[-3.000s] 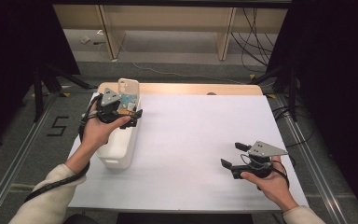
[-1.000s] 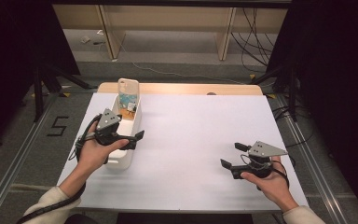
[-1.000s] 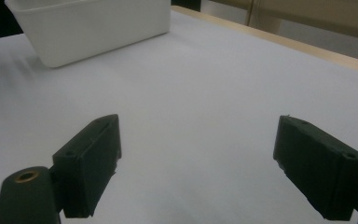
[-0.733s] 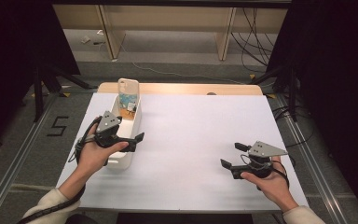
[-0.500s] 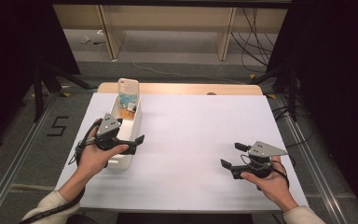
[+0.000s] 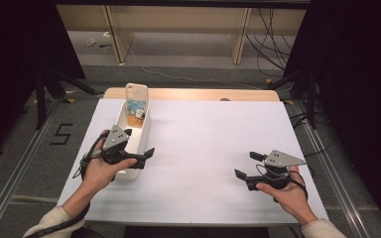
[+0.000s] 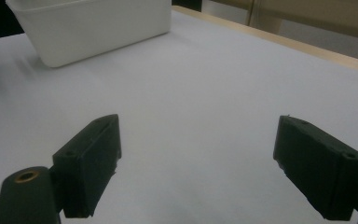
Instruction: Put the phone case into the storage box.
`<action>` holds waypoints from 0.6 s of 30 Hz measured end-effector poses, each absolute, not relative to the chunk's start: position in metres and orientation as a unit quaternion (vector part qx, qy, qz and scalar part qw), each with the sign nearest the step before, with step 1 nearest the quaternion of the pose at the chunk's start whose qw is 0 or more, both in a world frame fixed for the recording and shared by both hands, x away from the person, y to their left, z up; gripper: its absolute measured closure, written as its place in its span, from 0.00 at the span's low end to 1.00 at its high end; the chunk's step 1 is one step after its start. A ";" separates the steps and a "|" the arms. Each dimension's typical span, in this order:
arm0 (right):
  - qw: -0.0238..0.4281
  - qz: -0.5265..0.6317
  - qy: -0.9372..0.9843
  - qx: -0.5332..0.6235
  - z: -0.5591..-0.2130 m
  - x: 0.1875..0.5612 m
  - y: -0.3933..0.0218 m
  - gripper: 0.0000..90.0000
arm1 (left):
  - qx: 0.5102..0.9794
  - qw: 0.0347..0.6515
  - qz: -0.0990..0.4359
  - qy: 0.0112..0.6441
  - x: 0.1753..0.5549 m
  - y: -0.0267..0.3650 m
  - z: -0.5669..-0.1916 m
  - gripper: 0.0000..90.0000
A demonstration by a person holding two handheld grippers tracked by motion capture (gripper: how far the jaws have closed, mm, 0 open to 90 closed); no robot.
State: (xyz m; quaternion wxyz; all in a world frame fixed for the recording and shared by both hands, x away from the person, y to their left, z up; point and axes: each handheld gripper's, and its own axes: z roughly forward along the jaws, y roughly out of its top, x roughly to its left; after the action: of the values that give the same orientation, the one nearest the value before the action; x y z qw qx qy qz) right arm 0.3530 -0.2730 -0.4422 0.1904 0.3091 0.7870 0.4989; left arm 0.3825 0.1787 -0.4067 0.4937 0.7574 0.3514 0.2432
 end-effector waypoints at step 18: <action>0.190 0.500 0.787 0.309 -0.442 0.353 -0.273 0.18 | 0.760 0.493 0.242 0.347 0.376 0.183 -0.415 0.00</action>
State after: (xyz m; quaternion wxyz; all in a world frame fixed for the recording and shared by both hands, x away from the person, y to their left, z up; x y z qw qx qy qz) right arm 0.3529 -0.2728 -0.4421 0.1900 0.3088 0.7868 0.4995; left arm 0.3764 0.1831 -0.4152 0.4934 0.7603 0.3466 0.2416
